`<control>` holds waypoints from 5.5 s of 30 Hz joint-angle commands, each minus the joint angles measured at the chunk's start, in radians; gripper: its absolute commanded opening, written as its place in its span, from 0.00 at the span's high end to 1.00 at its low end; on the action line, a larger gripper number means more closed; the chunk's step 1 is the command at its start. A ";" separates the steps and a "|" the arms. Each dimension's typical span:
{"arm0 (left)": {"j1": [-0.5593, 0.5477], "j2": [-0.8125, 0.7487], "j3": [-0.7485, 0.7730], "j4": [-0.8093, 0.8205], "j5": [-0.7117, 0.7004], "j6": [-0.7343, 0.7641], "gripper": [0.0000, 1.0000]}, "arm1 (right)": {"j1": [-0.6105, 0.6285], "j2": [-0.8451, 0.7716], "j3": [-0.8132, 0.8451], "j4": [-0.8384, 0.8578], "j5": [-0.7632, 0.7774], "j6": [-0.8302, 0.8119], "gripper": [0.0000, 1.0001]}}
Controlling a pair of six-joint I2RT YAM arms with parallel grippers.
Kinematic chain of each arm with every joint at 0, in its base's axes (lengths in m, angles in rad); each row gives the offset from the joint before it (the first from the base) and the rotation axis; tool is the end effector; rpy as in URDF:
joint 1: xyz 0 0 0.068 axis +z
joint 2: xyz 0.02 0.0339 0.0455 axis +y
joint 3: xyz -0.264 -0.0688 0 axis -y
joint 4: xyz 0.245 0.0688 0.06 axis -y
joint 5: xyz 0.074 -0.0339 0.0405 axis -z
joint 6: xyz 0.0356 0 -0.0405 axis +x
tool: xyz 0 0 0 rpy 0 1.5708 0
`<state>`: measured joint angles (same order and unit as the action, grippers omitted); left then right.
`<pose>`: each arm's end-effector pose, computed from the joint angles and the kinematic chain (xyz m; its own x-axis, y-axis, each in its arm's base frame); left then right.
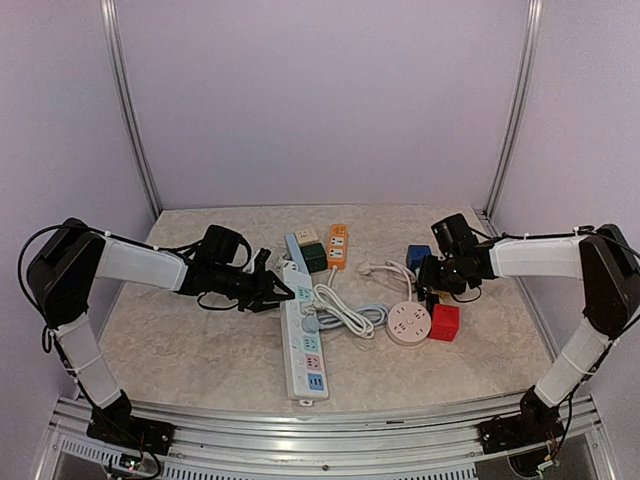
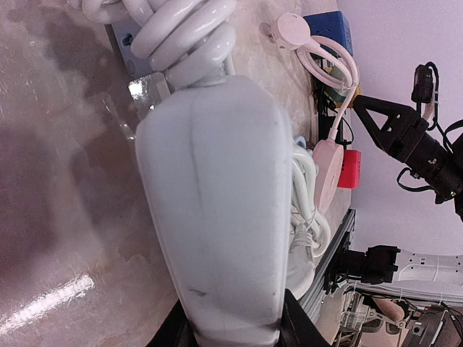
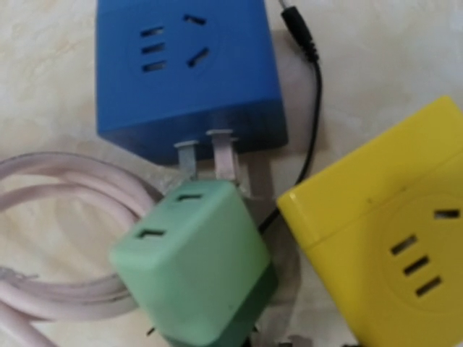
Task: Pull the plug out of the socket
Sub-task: Place the plug at the center of the board, then remove the plug from the socket.
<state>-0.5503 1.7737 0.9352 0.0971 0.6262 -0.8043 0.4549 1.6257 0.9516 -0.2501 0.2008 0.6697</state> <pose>0.2938 -0.2047 0.1606 -0.9699 -0.0897 -0.2265 0.1348 0.5766 -0.8058 0.2986 0.1382 0.1841 -0.7624 0.3043 -0.5712 0.1921 0.9492 0.2492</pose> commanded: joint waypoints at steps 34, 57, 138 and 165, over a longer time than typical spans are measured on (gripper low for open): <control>0.019 -0.003 0.076 0.019 0.139 0.125 0.99 | 0.431 0.106 0.244 0.125 -0.460 -0.573 0.50; 0.038 -0.002 0.151 -0.077 0.243 0.170 1.00 | 0.472 0.276 0.427 -0.032 -0.389 -0.808 0.57; 0.053 0.070 0.223 -0.220 0.253 0.265 1.00 | 0.562 0.174 0.284 0.138 -0.124 -0.796 1.00; 0.029 0.075 0.253 -0.272 0.228 0.310 1.00 | 0.422 0.154 0.247 0.190 -0.423 -0.695 1.00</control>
<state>-0.5262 1.8400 1.1622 -0.1749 0.8097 -0.5110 0.8944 1.8347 1.2129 -0.1040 -0.2329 -0.0803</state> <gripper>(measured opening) 0.314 0.202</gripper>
